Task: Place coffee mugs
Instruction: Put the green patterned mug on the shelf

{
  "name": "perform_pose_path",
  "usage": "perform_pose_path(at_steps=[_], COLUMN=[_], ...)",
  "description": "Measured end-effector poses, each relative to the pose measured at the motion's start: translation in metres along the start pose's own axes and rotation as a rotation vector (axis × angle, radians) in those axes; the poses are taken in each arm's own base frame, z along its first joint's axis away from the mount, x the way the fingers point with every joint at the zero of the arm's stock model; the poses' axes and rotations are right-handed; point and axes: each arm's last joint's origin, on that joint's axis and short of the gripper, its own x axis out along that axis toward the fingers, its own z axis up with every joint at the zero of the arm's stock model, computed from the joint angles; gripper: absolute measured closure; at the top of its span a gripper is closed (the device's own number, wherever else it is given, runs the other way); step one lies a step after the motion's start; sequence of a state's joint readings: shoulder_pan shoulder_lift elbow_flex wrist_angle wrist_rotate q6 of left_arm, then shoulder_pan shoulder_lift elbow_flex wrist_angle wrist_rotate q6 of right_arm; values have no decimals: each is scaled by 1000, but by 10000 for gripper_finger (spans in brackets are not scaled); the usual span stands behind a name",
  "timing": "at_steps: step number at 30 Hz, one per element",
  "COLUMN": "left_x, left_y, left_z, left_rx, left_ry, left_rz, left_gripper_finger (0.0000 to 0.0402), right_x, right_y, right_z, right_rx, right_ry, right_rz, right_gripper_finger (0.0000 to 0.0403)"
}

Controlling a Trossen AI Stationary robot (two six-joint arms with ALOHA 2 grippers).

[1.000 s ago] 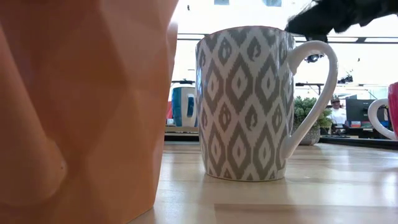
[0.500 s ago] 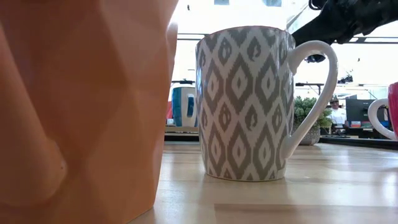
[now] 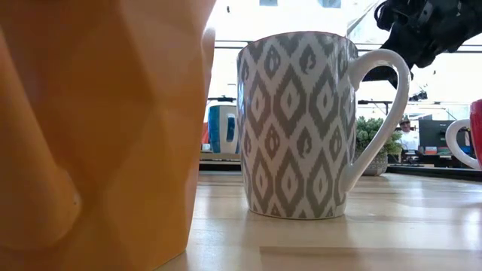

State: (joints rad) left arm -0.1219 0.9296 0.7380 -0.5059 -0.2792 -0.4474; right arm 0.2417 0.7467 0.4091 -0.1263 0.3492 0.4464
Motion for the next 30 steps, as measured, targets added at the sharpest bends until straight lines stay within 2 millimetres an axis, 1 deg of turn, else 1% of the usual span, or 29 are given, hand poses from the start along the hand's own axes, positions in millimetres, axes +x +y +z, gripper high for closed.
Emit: perform_pose_path(at_steps=[4, 6, 13, 17, 23, 30], left_x=[-1, 3, 22, 26, 27, 29], left_y=[3, 3, 4, 5, 11, 11], left_z=[-4, -7, -22, -24, -30, -33], left_rx=[-20, -35, -2, -8, -8, -13], left_ry=[105, 144, 324, 358, 445, 477], left_rz=[71, 93, 191, 212, 273, 266], left_gripper_finger=[231, 231, 231, 231, 231, 231], right_x=[0, 0, 0, 0, 0, 0], right_y=[-1, -1, -2, -2, -3, -4], right_z=[-1, -1, -1, -1, -4, -6], right_rx=[-2, -3, -26, -34, -44, -43], right_ry=[1, -2, 6, 6, 33, 53], right_rz=[-20, -27, -36, -38, -42, -48], right_gripper_finger=[336, 336, 336, 336, 336, 336])
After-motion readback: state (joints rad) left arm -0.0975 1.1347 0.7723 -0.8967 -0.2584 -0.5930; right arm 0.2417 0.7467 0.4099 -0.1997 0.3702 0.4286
